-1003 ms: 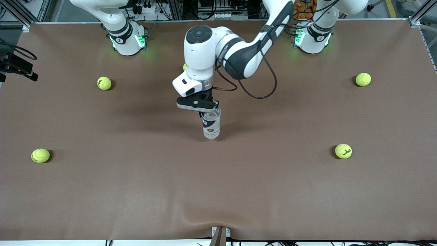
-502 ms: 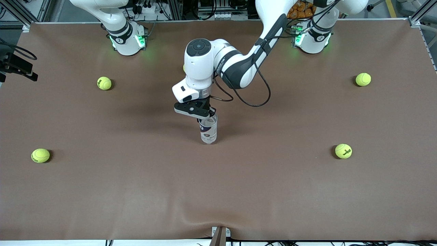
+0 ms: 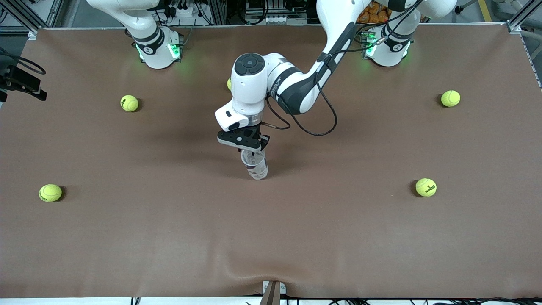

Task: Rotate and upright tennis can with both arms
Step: 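Lower the upright can onto the table and open the left gripper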

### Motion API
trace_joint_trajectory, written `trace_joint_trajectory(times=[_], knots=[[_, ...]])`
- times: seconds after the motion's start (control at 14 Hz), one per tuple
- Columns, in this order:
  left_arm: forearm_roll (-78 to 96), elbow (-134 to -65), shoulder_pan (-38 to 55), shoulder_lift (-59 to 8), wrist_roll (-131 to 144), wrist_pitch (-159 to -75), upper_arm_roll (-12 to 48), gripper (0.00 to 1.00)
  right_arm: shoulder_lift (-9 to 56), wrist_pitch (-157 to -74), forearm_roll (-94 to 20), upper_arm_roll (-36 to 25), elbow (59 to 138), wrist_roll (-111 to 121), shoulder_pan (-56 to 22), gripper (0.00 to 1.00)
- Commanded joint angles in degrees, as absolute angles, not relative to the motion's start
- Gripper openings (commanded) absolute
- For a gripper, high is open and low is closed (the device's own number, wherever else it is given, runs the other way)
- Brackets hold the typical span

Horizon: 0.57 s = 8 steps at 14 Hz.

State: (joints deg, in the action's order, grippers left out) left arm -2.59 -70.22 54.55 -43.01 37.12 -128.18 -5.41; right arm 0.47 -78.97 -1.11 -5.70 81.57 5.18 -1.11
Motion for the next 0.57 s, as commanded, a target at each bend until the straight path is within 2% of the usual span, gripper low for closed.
trace_joint_trajectory(times=[0.0, 0.5], knots=[[-1.5, -69.7, 54.6, -42.2, 35.9, -128.1, -5.8, 1.0, 0.4, -78.6, -1.1, -5.2, 81.4, 6.1, -0.2, 1.0], [-1.6, -70.4, 49.1, -27.2, 35.9, -118.2, -6.4, 1.0, 0.4, -78.5, -1.1, -5.2, 81.4, 6.0, -0.2, 1.0]])
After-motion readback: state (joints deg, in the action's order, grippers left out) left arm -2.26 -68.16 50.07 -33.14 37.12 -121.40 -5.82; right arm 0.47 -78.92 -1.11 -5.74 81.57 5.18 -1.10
